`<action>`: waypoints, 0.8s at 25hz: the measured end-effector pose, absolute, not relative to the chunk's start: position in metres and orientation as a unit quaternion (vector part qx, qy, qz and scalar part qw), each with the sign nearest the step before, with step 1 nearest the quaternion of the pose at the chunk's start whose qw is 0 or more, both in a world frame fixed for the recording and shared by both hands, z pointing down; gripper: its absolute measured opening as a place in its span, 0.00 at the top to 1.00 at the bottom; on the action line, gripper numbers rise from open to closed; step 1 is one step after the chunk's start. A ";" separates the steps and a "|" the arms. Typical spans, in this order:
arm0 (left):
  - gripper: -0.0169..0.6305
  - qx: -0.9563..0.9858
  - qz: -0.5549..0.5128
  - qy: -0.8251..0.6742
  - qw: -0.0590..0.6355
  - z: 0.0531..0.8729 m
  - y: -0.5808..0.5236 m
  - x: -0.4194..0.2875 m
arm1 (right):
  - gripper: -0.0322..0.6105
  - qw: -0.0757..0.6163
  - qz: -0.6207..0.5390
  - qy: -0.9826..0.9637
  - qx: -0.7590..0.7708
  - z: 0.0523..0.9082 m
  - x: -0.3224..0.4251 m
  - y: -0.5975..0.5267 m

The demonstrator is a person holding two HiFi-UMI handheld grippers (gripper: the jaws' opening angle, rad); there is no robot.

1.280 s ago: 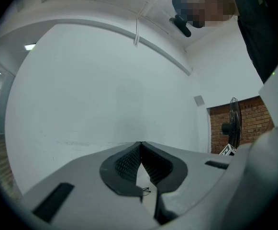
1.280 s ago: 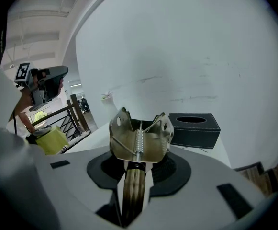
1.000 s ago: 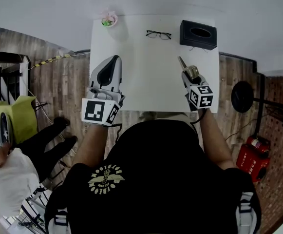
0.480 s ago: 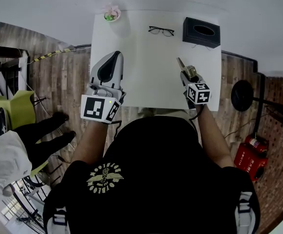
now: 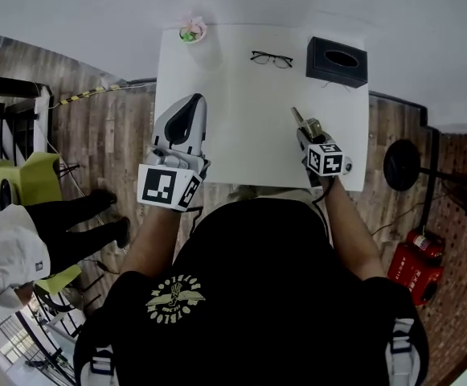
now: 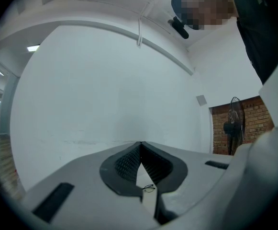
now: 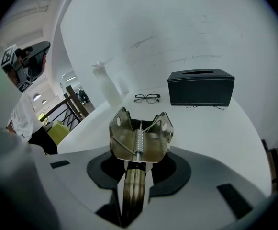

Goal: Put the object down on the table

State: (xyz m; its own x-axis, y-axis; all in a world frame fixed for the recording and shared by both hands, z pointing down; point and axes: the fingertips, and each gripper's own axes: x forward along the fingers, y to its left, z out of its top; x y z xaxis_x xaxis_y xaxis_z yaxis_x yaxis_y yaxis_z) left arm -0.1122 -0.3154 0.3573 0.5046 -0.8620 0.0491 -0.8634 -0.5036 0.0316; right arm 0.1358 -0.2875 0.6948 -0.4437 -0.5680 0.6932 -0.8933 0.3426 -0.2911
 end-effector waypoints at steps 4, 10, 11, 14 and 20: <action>0.96 0.866 0.019 -0.500 0.025 0.358 -0.314 -0.119 | 0.77 0.256 0.338 -0.777 0.466 0.707 0.131 -0.286; 0.96 0.865 0.024 -0.501 0.028 0.363 -0.311 -0.122 | 0.77 0.270 0.345 -0.773 0.459 0.722 0.129 -0.283; 0.96 0.864 0.025 -0.501 0.029 0.364 -0.310 -0.123 | 0.77 0.272 0.346 -0.772 0.458 0.724 0.128 -0.283; 0.96 0.864 0.027 -0.502 0.030 0.366 -0.309 -0.125 | 0.77 0.278 0.348 -0.770 0.457 0.730 0.126 -0.281; 0.96 0.862 0.029 -0.505 0.033 0.366 -0.304 -0.131 | 0.76 0.294 0.368 -0.752 0.461 0.740 0.126 -0.280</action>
